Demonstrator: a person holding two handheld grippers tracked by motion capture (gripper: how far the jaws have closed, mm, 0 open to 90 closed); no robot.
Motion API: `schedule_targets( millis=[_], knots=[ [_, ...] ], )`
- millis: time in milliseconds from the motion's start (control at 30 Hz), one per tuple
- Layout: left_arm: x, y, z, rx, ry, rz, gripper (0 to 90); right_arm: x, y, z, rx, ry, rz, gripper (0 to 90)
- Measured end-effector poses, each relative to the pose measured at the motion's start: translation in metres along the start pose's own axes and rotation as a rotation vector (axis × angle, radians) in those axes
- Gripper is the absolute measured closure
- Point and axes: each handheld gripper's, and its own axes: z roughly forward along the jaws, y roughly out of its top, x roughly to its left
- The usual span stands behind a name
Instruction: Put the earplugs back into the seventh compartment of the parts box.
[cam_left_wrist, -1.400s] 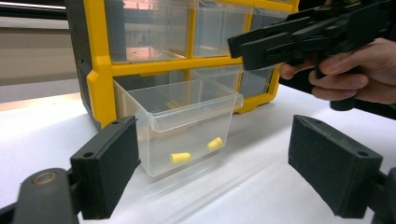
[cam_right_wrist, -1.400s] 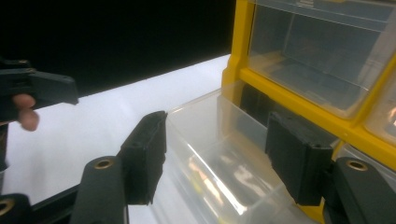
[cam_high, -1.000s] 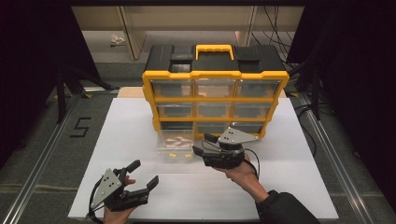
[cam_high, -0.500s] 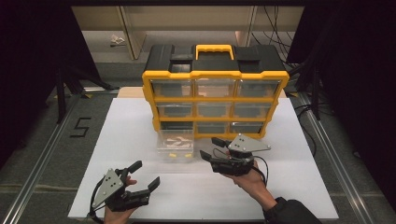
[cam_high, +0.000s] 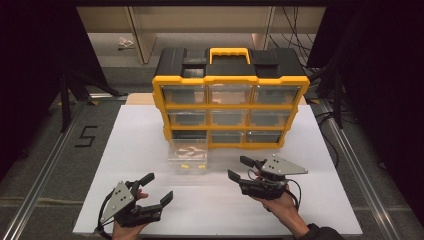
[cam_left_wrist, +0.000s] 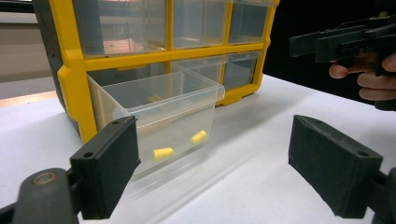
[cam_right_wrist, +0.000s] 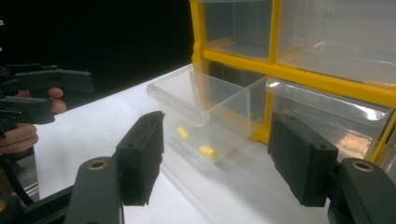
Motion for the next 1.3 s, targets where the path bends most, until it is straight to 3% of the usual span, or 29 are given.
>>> schedule_targets(
  millis=[633, 867, 1300],
  knots=[
    [-0.001, -0.001, 0.0, 0.004, -0.006, -0.001, 15.9, 0.007, -0.018, -0.021, 0.005, -0.026, -0.038, 33.9],
    [-0.001, -0.001, 0.001, 0.005, -0.015, 0.002, 15.9, 0.003, -0.025, -0.035, -0.028, -0.036, -0.024, 33.4],
    [-0.001, -0.001, 0.002, 0.004, -0.028, 0.004, 15.9, 0.004, -0.036, -0.051, -0.042, -0.053, -0.003, 32.4]
  ],
)
